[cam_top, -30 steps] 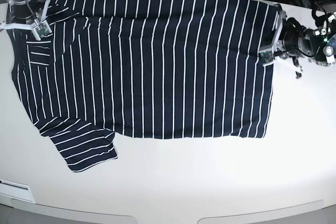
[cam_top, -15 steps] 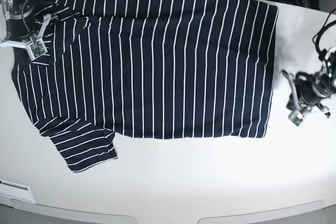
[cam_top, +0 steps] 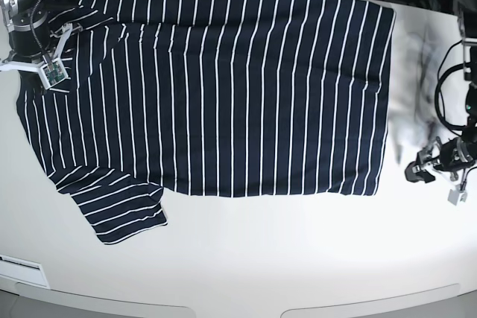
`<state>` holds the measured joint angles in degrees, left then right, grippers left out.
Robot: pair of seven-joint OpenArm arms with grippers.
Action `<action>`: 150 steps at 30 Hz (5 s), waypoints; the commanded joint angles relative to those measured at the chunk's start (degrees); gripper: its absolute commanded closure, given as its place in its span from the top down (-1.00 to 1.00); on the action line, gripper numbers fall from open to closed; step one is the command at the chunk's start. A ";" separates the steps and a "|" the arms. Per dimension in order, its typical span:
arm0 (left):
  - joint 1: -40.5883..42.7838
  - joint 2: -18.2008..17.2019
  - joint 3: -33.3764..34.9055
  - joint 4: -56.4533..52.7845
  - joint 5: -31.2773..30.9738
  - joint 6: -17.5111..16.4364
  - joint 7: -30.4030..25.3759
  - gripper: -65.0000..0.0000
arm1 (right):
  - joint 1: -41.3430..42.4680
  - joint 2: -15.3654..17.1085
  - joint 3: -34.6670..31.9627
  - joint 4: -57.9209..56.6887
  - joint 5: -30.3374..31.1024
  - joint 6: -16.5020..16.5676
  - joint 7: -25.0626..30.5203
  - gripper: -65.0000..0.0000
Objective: Fold the T-shirt properly
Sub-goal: 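Move both grippers to the hem corners of the shirt and grasp them, then lift the hem with both grippers and fold it over toward the collar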
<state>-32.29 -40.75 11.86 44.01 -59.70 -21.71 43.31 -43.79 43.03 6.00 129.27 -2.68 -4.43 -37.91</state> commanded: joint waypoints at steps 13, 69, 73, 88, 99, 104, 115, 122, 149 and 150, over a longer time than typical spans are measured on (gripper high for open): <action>-2.64 7.82 0.11 -0.76 -0.17 -2.12 6.12 0.02 | 0.94 0.81 0.52 0.92 1.36 0.59 0.85 -1.00; -6.43 9.33 7.10 -1.01 3.72 -4.87 6.51 -1.00 | 76.70 -8.15 0.42 -96.70 50.71 40.54 -1.01 0.11; -6.45 9.33 7.10 -1.01 3.72 -4.87 6.51 -1.00 | 76.83 -9.05 0.42 -96.70 51.56 42.71 -1.01 -0.06; -8.55 8.96 7.10 -1.01 3.89 -7.93 5.68 -1.00 | 75.78 -8.50 0.37 -88.59 54.97 44.43 -8.00 -1.00; -9.97 6.36 7.10 -0.90 1.75 -14.93 10.38 -1.00 | 60.70 -1.68 0.37 -65.16 54.97 44.43 -8.24 -1.00; -9.99 6.16 7.10 0.22 -3.37 -16.46 13.44 -1.00 | 55.60 0.68 0.37 -56.81 54.77 44.43 -8.28 -1.00; -9.97 0.83 7.10 14.25 -16.04 -17.73 27.45 -1.00 | 54.84 5.31 0.37 -55.36 55.01 44.43 -8.83 -1.00; -9.88 -5.57 7.10 19.89 -19.78 -17.75 29.86 -1.00 | 54.75 5.60 0.37 -55.36 58.86 44.43 -12.17 -1.00; 10.82 -14.64 7.10 38.58 -25.30 -18.29 36.69 -1.00 | 46.14 8.11 0.37 -46.49 63.25 44.43 -26.40 -1.00; 11.32 -14.84 7.10 39.26 -25.30 -18.29 36.69 -1.00 | 46.10 8.13 0.37 -46.51 62.66 44.43 -26.40 -1.00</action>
<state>-19.88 -54.04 19.70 82.72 -84.25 -39.53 79.33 1.26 49.34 5.67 82.13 59.92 39.94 -64.75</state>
